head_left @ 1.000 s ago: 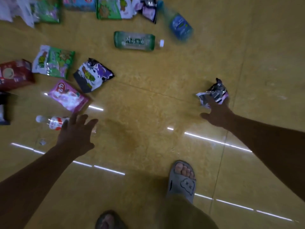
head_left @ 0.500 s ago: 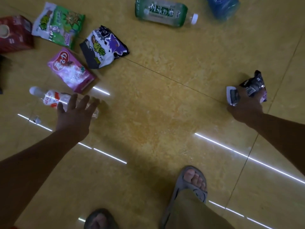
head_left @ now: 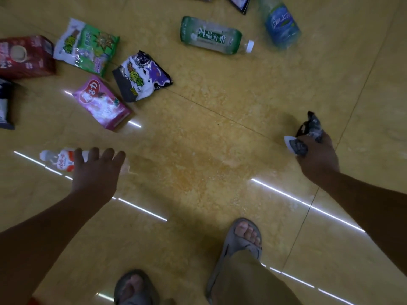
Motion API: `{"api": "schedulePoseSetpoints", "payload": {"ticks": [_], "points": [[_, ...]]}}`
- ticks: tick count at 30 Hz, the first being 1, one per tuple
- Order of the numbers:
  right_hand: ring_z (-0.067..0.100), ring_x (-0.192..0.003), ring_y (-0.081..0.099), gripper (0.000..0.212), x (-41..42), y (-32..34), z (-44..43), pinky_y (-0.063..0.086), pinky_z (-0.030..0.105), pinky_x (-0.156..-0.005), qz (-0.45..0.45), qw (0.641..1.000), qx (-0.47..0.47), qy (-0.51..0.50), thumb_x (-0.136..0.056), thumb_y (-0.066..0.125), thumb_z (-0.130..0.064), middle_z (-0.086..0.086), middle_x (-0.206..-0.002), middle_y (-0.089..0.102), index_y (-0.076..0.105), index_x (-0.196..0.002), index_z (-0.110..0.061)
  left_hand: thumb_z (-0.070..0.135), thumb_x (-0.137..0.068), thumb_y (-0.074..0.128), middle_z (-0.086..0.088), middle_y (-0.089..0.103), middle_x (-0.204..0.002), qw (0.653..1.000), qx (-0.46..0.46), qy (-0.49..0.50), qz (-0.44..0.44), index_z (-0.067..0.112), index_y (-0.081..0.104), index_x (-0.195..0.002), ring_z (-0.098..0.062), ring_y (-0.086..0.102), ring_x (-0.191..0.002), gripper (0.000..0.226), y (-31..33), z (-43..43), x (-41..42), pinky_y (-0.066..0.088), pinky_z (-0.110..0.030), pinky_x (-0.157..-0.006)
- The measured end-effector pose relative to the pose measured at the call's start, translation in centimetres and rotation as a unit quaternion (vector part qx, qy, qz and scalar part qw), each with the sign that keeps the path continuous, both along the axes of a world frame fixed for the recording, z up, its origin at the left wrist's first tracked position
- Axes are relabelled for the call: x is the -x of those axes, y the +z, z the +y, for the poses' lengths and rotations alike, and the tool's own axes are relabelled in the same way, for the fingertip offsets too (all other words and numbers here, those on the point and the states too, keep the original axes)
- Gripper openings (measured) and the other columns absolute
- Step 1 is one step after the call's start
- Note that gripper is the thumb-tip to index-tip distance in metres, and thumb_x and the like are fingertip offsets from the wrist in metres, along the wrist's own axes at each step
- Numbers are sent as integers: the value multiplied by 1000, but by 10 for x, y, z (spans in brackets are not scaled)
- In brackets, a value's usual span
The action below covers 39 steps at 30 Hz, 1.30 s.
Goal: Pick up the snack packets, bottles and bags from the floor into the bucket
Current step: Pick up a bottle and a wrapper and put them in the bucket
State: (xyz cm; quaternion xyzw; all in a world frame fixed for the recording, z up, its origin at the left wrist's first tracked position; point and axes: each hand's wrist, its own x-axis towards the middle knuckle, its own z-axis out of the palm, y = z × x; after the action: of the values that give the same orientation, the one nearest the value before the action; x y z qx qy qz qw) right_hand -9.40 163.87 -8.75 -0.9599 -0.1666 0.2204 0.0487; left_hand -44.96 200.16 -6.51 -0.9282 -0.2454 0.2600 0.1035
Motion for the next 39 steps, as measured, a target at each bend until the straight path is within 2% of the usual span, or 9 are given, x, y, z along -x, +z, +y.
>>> {"api": "schedulePoseSetpoints", "payload": {"ticks": [4,7,11,17,23,26,34,39], "points": [[41,-112,56,53,20,43,13,50,44,-95,24,999,-14,34,-80,68,-9,12,-153,26,58,-129,-26,11,-75,39,-16,66,-104,999,16,-4,-37,11,66,-113,-42,58,-96,46,45,-5,19,31,-62,-94],[40,-110,58,53,31,77,26,52,45,-93,30,998,-26,50,-79,68,-9,12,-152,27,58,-129,-26,4,-75,53,-15,67,-103,999,20,6,-46,11,67,-112,-42,59,-94,41,80,-6,28,31,-62,-94],[40,-110,58,53,40,119,44,52,46,-92,37,997,-34,61,-81,66,-10,11,-153,26,57,-130,-29,2,-68,67,-15,67,-104,998,27,25,-56,11,67,-114,-42,60,-95,47,128,-2,35,33,-62,-93],[39,-121,53,55,50,179,74,53,46,-91,30,994,-34,98,-84,67,-11,11,-156,21,53,-134,-29,5,-69,62,-10,66,-110,997,32,48,-60,16,64,-118,-41,59,-104,50,191,6,43,34,-61,-97],[38,-124,51,54,68,227,115,53,46,-91,20,991,-39,129,-84,67,-8,12,-156,19,55,-132,-28,4,-60,67,-11,67,-109,994,41,70,-73,19,66,-114,-40,60,-104,56,241,13,63,42,-60,-91],[39,-120,54,55,84,247,140,53,47,-91,17,989,-50,142,-83,67,-8,13,-156,20,55,-132,-29,4,-61,64,-11,67,-110,993,44,76,-84,19,66,-113,-41,60,-106,54,259,17,79,42,-60,-92],[35,-127,48,54,137,291,213,49,43,-94,4,978,-74,194,-84,66,-10,11,-155,21,54,-133,-30,7,-61,51,-8,66,-110,988,42,95,-111,21,64,-114,-39,59,-107,56,311,41,131,43,-58,-90],[36,-130,45,55,171,311,264,50,43,-93,12,968,-88,234,-84,66,-10,11,-156,19,53,-134,-30,4,-56,59,-7,67,-109,979,25,149,-138,22,66,-112,-39,61,-107,59,344,58,169,46,-59,-87]]}}
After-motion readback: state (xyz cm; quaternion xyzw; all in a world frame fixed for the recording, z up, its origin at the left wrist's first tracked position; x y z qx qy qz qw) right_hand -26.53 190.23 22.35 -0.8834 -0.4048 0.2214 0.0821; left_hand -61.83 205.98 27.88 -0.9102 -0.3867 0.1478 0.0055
